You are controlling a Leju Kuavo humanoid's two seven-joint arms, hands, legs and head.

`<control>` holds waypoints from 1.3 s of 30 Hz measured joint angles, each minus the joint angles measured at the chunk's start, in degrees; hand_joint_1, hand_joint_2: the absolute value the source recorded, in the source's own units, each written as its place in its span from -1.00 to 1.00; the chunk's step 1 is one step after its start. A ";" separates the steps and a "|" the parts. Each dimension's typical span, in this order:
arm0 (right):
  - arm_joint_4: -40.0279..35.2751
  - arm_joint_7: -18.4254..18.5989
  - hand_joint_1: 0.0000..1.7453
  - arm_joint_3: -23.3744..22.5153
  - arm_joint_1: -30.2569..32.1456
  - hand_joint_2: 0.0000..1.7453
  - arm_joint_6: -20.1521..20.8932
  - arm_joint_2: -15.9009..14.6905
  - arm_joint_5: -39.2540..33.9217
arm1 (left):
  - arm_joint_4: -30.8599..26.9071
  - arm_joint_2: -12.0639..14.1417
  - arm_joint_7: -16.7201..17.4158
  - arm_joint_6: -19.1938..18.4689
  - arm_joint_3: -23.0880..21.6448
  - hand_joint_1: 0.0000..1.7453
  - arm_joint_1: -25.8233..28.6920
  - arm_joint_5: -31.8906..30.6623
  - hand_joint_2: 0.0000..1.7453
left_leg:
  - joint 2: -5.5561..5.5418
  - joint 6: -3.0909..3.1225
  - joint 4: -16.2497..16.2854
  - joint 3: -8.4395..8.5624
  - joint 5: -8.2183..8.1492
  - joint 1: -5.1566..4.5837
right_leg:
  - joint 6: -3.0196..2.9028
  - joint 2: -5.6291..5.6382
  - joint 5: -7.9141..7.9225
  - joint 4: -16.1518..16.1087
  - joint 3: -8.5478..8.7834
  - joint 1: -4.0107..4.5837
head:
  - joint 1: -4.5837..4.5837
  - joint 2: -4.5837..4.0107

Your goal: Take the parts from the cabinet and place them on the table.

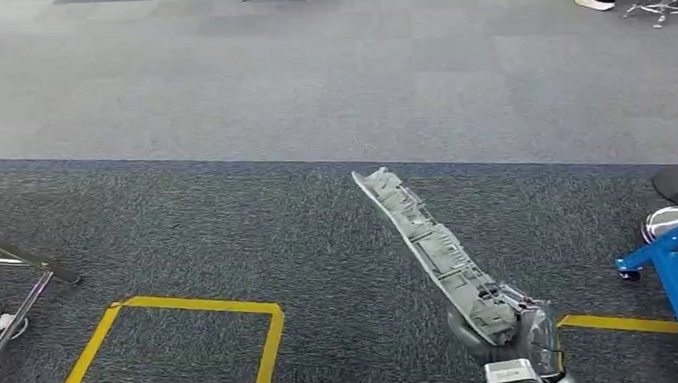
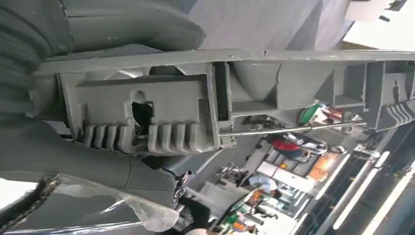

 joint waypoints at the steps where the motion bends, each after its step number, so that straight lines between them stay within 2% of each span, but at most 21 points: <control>1: 0.00 0.00 1.00 -0.02 -0.02 1.00 -0.04 0.02 0.00 | -0.02 -0.02 -0.02 0.00 0.00 -1.00 -0.19 -0.02 1.00 | -0.42 0.36 -0.47 -0.03 -0.24 -0.13 | 0.25 -0.57 0.01 -0.05 -0.15 -0.09 | -0.09 0.00; 4: -0.08 0.02 1.00 0.04 -0.22 1.00 0.00 0.02 0.00 | -0.02 0.04 0.00 0.04 -0.02 -1.00 0.24 0.00 1.00 | -2.54 1.04 -1.80 0.90 0.01 0.04 | 1.34 -2.48 -0.64 -0.52 0.40 -0.07 | -0.04 0.00; 6: 0.04 0.02 1.00 0.02 -0.28 1.00 -0.07 0.02 0.09 | 0.00 0.00 -0.09 0.09 -0.02 -1.00 0.36 -0.02 1.00 | -3.79 1.39 -2.64 1.58 0.20 0.55 | 1.30 3.47 -2.40 3.46 -1.35 -0.33 | 0.33 0.00; 8: 0.09 0.02 1.00 0.04 -0.20 1.00 0.00 0.02 -0.15 | 0.00 -0.04 -0.13 0.18 -0.04 -1.00 -0.14 -0.18 1.00 | -5.27 1.89 -2.64 1.74 -0.11 0.66 | 1.53 5.44 -5.92 12.65 -6.67 -0.41 | 0.54 0.00; 10: 0.26 0.13 1.00 0.04 -0.21 1.00 0.46 0.02 -0.94 | 0.00 -0.20 -0.17 -0.07 -0.04 -1.00 -0.17 -0.33 1.00 | -7.02 1.88 -2.60 2.19 -0.43 0.66 | 1.87 5.75 -5.99 17.39 -10.50 -0.41 | 0.59 0.00; 12: 0.48 0.22 1.00 0.02 -0.26 1.00 0.90 0.02 -1.33 | 0.00 -0.31 -0.22 -0.26 -0.07 -1.00 0.17 -0.61 1.00 | -8.81 1.54 -2.52 3.16 -1.05 0.79 | 2.11 5.82 -0.57 11.80 -8.87 -0.66 | 0.52 0.00; 14: 0.90 0.04 1.00 -0.09 -0.78 1.00 1.95 0.02 -1.97 | 0.00 -0.46 -0.28 -0.50 -0.24 -1.00 0.24 -0.98 1.00 | -10.27 0.90 -1.87 3.94 -2.01 0.98 | 2.53 8.73 4.77 2.33 -5.10 -1.28 | 0.59 0.00; 15: 1.53 -0.15 1.00 -0.07 -1.42 1.00 2.76 0.02 -2.25 | 0.00 -0.33 -0.26 -0.52 -0.28 -1.00 0.06 -1.27 1.00 | -10.96 0.43 -1.22 3.30 -2.44 0.80 | 2.55 12.21 3.74 2.21 -4.49 -1.59 | 0.76 -0.02; 19: 2.64 -0.62 1.00 -0.15 -3.53 1.00 4.55 0.00 -0.80 | 0.07 -0.33 0.83 -0.87 -0.57 -1.00 -0.15 -2.30 1.00 | -13.47 -0.36 -0.71 1.82 -2.54 1.48 | 0.95 9.97 2.33 0.73 -3.63 -1.38 | 0.61 0.00; 21: 3.13 -0.05 1.00 0.37 -4.55 1.00 4.20 0.00 2.47 | 0.07 -0.35 0.83 -0.96 -0.92 -1.00 -0.15 -3.14 1.00 | -7.87 -1.09 2.68 0.46 -4.06 1.17 | 0.10 8.20 1.84 0.13 -2.44 -1.34 | 0.05 0.00; 22: 3.15 0.48 1.00 0.90 -5.04 1.00 3.91 0.00 4.49 | 0.07 -0.35 0.79 -0.98 -1.03 -1.00 -0.39 -3.46 1.00 | -6.48 -1.35 6.65 -1.75 -5.49 1.32 | -0.17 7.22 1.55 0.04 -1.96 -1.17 | 0.11 0.00; 24: 3.32 1.85 1.00 2.51 -6.29 1.00 3.69 -0.07 8.32 | 0.07 -0.37 0.79 -1.05 -1.47 -1.00 -0.67 -4.17 1.00 | -5.33 -1.66 15.79 -7.35 -8.05 1.62 | -0.34 5.23 0.64 0.03 -1.08 -0.92 | 0.09 0.00; 25: 3.34 2.27 1.00 3.37 -6.71 1.00 3.76 -0.07 8.90 | 0.07 -0.40 0.79 -1.20 -1.57 -1.00 -0.64 -4.35 1.00 | -5.23 -1.74 17.56 -8.98 -7.67 1.72 | -0.31 4.40 0.18 0.03 -0.55 -0.83 | 0.11 0.00; 28: 3.34 2.67 1.00 6.14 -7.87 1.00 4.17 -0.07 9.64 | 0.07 -0.40 0.90 -1.22 -1.81 -1.00 -0.49 -4.46 1.00 | -4.51 -1.00 8.52 -6.57 0.96 1.65 | -0.07 2.10 -1.50 -0.01 1.91 -0.56 | 0.08 0.00; 29: 3.32 2.67 1.00 6.82 -8.28 1.00 4.31 -0.07 9.73 | 0.07 -0.40 0.94 -1.22 -1.84 -1.00 -0.50 -4.46 1.00 | -3.15 -0.29 4.03 -4.99 3.83 1.34 | -0.07 1.52 -2.04 -0.05 2.66 -0.44 | 0.06 0.00; 30: 3.34 2.67 1.00 7.78 -8.54 1.00 4.35 -0.07 9.79 | 0.09 -0.29 1.13 -1.22 -1.84 -1.00 -0.64 -4.46 1.00 | -0.48 0.34 3.63 -4.22 2.89 0.65 | 0.08 0.97 -2.46 -0.31 2.44 -0.46 | 0.20 0.00; 34: 3.28 2.62 1.00 10.65 -9.83 1.00 4.35 -0.20 9.97 | 0.07 -0.18 1.11 -1.40 -1.84 -1.00 -0.81 -4.48 1.00 | -2.06 1.16 0.87 -3.46 1.17 -0.19 | 1.43 -1.73 -3.27 -1.02 3.83 -0.05 | 0.33 0.00; 35: 3.19 2.69 1.00 11.10 -9.94 1.00 4.35 -0.28 10.10 | 0.09 -0.24 1.07 -1.44 -1.88 -1.00 -0.72 -4.57 1.00 | -2.65 1.27 -0.24 -2.22 1.37 0.66 | 1.70 -0.26 -4.02 -0.86 3.52 -0.43 | 0.19 0.00; 36: 3.15 2.65 1.00 11.39 -10.04 1.00 4.33 -0.44 10.12 | 0.09 -0.18 0.92 -1.55 -1.88 -1.00 -0.77 -4.61 1.00 | -3.38 1.39 -0.68 -1.68 1.38 0.69 | 1.69 3.04 -4.52 0.94 3.09 -0.45 | 0.61 0.00; 37: 3.13 2.60 1.00 11.69 -10.07 1.00 4.33 -0.52 10.12 | 0.09 -0.15 0.92 -1.55 -1.88 -1.00 -0.97 -4.61 1.00 | -4.02 1.61 -0.75 -1.53 1.31 0.82 | 1.71 4.89 -5.95 5.02 0.86 -0.39 | 0.74 0.00; 39: 3.11 2.56 1.00 12.09 -10.15 1.00 4.28 -0.87 10.12 | 0.09 -0.29 0.81 -1.64 -1.90 -1.00 -1.33 -4.63 1.00 | -5.62 2.01 -0.75 -1.19 0.92 0.86 | 2.05 5.79 -8.61 14.54 -5.52 -0.47 | 0.79 0.00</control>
